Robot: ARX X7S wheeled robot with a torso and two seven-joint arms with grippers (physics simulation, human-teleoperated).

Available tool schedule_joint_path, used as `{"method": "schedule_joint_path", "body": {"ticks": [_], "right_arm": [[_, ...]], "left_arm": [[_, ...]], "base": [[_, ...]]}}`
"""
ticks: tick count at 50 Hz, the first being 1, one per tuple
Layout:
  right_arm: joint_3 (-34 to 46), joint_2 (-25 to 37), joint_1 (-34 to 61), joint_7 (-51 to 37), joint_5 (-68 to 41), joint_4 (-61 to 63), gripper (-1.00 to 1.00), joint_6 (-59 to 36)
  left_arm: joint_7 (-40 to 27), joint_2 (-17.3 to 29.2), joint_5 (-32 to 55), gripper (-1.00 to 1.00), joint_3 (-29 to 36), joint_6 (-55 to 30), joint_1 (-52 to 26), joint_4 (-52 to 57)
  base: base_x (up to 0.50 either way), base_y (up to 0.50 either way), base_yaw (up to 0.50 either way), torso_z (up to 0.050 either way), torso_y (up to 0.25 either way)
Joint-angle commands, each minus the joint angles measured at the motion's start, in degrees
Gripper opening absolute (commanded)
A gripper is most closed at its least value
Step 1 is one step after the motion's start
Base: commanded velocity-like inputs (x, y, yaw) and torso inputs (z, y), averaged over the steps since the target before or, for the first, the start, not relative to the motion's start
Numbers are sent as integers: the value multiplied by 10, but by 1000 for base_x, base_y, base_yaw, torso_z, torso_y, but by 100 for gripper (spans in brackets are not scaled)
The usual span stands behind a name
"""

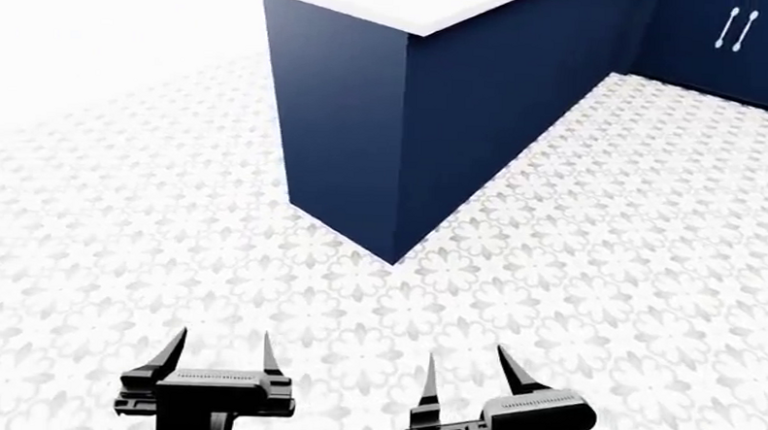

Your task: Pick the beer from the counter and place it in the cabinet.

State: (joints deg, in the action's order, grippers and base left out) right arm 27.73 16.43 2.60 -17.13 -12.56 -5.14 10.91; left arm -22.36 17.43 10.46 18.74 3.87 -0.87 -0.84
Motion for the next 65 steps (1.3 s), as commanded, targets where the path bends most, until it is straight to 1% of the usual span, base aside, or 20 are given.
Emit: {"method": "schedule_joint_path", "body": {"ticks": [1,41,48,53,55,58,63,65], "right_arm": [[1,2,-1,-5,1,4,100,-2],[8,11,-1,-16,5,16,100,-13],[-14,39,24,-27,0,63,100,-61],[-40,49,60,-16,-59,74,100,-119],[-44,61,78,-19,-68,101,100,-156],[-44,87,115,-32,-61,156,100,-224],[-46,117,190,-25,-83,221,100,-339],[-46,124,218,-18,-95,233,100,-373]], "left_arm": [[0,1,3,100,1,6,0,-6],[-6,9,4,100,8,-3,2,15],[-5,15,-2,100,14,-40,-28,39],[11,20,-7,100,28,-52,-54,54],[33,24,-1,100,41,-79,-74,60],[41,33,-6,100,49,-131,-108,82],[51,50,31,100,23,-221,-161,124],[48,61,30,100,20,-254,-179,145]], "base": [[0,0,500,0,0],[0,0,500,0,0],[0,0,500,0,0],[16,-17,0,17,-9],[0,0,0,50,0],[0,0,0,50,0],[0,0,0,50,0],[0,0,0,50,0]]}}
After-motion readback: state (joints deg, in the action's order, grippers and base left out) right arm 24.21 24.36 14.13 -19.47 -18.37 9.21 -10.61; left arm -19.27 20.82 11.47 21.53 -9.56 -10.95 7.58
